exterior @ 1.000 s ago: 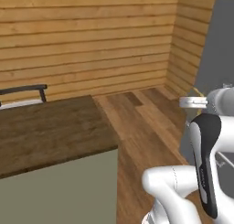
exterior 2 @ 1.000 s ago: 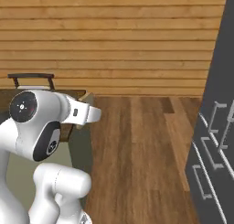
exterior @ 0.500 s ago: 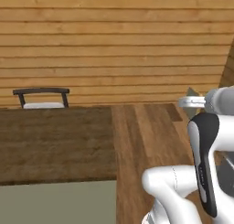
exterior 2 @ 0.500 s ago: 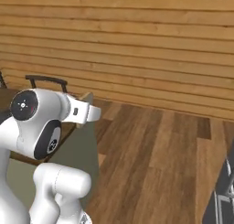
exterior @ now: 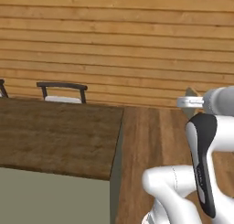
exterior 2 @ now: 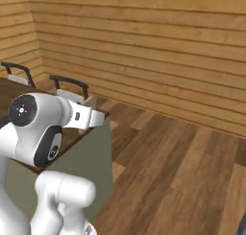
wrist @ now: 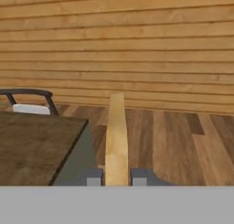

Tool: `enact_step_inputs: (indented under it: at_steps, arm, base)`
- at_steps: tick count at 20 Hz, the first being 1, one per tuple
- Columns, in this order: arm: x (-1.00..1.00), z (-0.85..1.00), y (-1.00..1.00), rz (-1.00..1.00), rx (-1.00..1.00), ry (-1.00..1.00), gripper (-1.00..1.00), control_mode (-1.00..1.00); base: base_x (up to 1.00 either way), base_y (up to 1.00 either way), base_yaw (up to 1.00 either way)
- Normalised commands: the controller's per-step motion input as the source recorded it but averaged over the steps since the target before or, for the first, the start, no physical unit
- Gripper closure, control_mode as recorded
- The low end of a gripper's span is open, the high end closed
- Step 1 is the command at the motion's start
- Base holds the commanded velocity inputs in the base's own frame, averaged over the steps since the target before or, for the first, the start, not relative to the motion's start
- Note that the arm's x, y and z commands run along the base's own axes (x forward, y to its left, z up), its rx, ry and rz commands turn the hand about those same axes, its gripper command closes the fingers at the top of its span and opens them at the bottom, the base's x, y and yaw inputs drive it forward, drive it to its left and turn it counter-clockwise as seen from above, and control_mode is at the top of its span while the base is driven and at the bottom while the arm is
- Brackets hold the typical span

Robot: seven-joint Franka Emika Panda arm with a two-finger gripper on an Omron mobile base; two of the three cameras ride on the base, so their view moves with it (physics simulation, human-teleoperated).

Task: Start the toaster. Once the lever pops up, take the bread to the plate on the dining counter.

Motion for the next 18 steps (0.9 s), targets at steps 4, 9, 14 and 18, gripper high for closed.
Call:
enact_step_inputs:
  at_steps: [4,9,14,18]
  arm:
    - [0.0,0.0,0.0,0.0,0.0,0.0,1.0,1.0]
    - [0.0,0.0,0.0,0.0,0.0,0.0,1.0,1.0]
    - [0.0,0.0,0.0,0.0,0.0,0.0,1.0,1.0]
    - [0.0,0.0,0.0,0.0,0.0,0.0,1.0,1.0]
  base:
    - [0.85,-0.7,0.04]
    - [0.47,-0.75,0.01]
    - [1.0,-0.52,0.14]
    - [1.0,-0.82,0.21]
